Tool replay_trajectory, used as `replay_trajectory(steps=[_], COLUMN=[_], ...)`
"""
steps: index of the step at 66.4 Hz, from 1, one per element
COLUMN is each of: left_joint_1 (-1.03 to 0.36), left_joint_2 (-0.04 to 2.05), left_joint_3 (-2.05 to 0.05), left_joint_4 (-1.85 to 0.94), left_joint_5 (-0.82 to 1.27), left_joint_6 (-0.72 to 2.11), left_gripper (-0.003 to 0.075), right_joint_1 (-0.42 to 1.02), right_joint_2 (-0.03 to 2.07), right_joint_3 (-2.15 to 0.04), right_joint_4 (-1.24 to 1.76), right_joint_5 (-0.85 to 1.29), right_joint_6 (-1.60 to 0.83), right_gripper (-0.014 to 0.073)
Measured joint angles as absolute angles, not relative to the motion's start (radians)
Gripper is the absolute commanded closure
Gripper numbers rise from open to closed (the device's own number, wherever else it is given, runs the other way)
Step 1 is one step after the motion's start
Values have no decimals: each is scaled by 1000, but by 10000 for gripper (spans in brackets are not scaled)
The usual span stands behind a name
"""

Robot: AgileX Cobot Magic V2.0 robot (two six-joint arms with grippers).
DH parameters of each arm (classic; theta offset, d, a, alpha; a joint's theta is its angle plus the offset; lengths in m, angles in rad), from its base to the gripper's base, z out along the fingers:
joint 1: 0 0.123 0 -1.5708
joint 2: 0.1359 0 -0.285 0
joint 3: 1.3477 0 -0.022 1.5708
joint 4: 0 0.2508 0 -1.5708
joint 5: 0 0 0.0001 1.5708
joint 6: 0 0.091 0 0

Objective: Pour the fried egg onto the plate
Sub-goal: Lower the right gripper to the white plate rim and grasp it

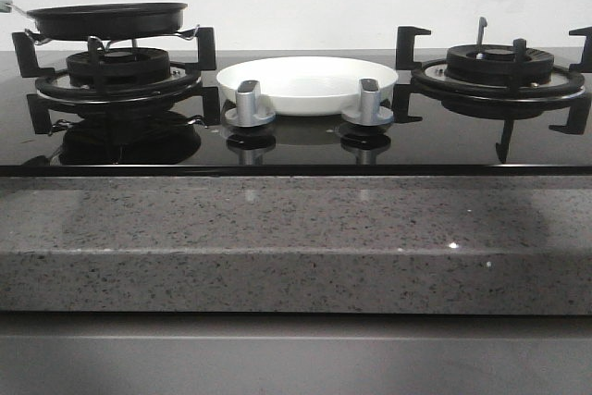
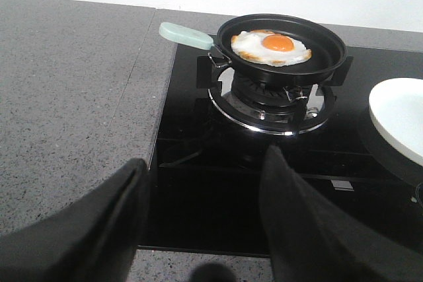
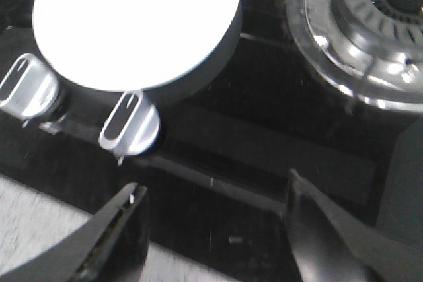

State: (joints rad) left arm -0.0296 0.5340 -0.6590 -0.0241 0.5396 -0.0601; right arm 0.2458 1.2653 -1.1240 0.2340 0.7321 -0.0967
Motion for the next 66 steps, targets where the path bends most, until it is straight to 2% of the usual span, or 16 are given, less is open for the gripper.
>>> replay_trajectory(steps=[19, 40, 66], left_joint_1=[-30, -30, -30], left_joint_2=[534, 534, 534], left_joint_3=[-659, -659, -659], left_joint_4=[-24, -24, -25], left_joint_5=[540, 540, 540], left_joint_6=[-60, -60, -60], left_gripper=[332, 332, 332], right_joint_1=[246, 246, 232], right_joint_2=[1515, 1810, 2076], right_joint_3=[-1333, -1624, -1976], right_joint_4=[236, 263, 284], right_joint_5=[785, 948, 1136], right_joint_6=[-129, -133, -143], right_gripper=[127, 128, 128])
